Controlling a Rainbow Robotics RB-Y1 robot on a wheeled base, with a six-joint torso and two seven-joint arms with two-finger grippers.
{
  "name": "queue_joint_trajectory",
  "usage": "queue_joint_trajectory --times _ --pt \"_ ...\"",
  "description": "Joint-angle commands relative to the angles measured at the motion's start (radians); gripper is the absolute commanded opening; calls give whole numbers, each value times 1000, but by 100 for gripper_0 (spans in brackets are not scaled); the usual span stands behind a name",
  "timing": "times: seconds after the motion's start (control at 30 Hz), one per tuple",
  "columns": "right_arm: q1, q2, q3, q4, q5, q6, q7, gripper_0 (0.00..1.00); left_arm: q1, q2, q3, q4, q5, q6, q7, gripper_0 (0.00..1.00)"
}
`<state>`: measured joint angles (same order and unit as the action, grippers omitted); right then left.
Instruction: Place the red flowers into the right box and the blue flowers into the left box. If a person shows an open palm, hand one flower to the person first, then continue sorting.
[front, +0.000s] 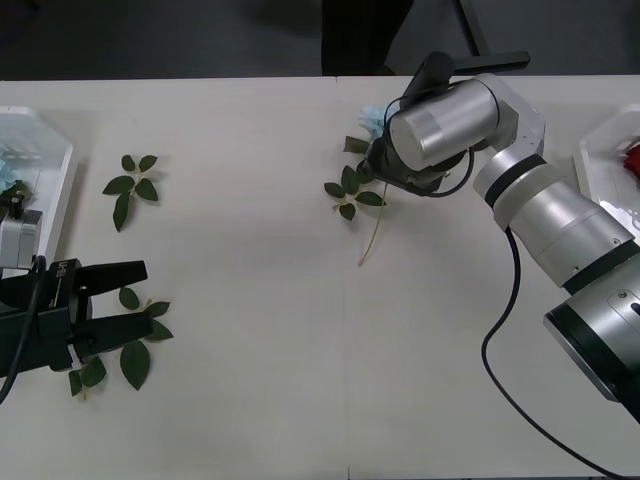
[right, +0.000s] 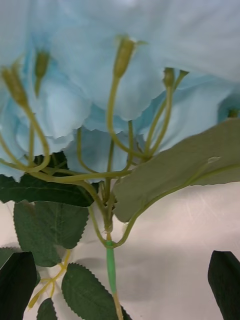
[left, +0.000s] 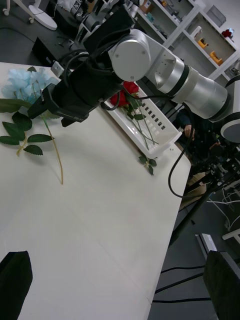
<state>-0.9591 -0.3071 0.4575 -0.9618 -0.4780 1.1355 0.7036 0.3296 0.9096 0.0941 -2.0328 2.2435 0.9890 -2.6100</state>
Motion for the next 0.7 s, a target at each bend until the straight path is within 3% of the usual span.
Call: queue_joint_trajectory --times 0.03,0.27,0.3,0.4,0.57,0.7 --pt "-55 26 -5 14 21 -20 68 100 -23 38 -10 -10 13 -4 -95 100" --pt "-55 26 16 37 32 -33 83 100 -23 38 -10 -10 13 -4 -95 100" --pt "-56 26 21 46 33 -42 85 96 -23 38 -10 -10 13 -4 -95 100" --pt "-56 26 30 64 32 -62 89 75 -23 38 -10 -10 13 -4 -95 100" --pt "-56 26 32 69 27 -62 96 26 -23 38 -10 -10 13 -4 -95 100" --pt "-56 26 32 69 19 -62 97 5 -23 38 -10 -10 13 -4 -95 100"
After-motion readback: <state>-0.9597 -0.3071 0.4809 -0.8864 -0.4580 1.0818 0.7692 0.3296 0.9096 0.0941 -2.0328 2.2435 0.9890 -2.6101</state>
